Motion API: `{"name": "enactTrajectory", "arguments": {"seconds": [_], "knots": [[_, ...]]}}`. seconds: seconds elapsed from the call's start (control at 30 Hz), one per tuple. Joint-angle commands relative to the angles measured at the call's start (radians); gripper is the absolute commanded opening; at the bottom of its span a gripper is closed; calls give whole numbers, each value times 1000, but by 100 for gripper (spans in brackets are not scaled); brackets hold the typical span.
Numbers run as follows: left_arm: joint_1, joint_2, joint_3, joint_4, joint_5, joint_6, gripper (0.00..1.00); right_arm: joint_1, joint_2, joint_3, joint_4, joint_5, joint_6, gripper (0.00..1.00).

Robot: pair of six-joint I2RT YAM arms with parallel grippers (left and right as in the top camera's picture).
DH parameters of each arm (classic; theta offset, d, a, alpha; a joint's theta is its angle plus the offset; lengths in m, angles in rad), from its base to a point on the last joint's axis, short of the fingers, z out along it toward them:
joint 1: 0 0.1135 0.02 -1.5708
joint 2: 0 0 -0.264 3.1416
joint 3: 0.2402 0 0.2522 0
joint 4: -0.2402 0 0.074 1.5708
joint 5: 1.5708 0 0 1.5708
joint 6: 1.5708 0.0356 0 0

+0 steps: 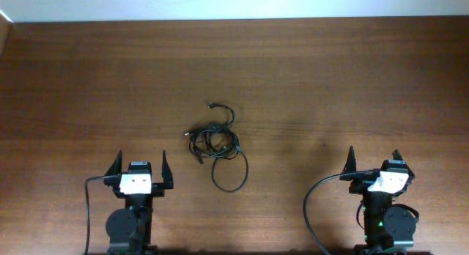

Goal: Untangle cables

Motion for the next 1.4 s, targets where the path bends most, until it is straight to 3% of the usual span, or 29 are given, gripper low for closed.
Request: {"name": "enactTrajectory", "arguments": {"seconds": [0.0,0.17,0.37,0.47,0.73,0.93,1.37], "knots": [[5,-2,-2,74,15,16,99,-7,1,-5,-8,16,6,99],[5,-2,-2,132,183,16,99,-7,1,-5,-8,16,6,99],[5,-2,-2,184,262,16,99,-7,1,-5,-8,16,6,99],[5,-2,-2,184,261,3,99,-7,1,-5,-8,16,6,99],[5,-2,0,156,261,-174,99,-7,1,-5,-8,16,6,98],[5,14,62,69,261,-174,99,-7,1,-5,-8,16,6,99],[5,225,204,-1,261,-173,99,-7,1,-5,-8,16,6,99]]}}
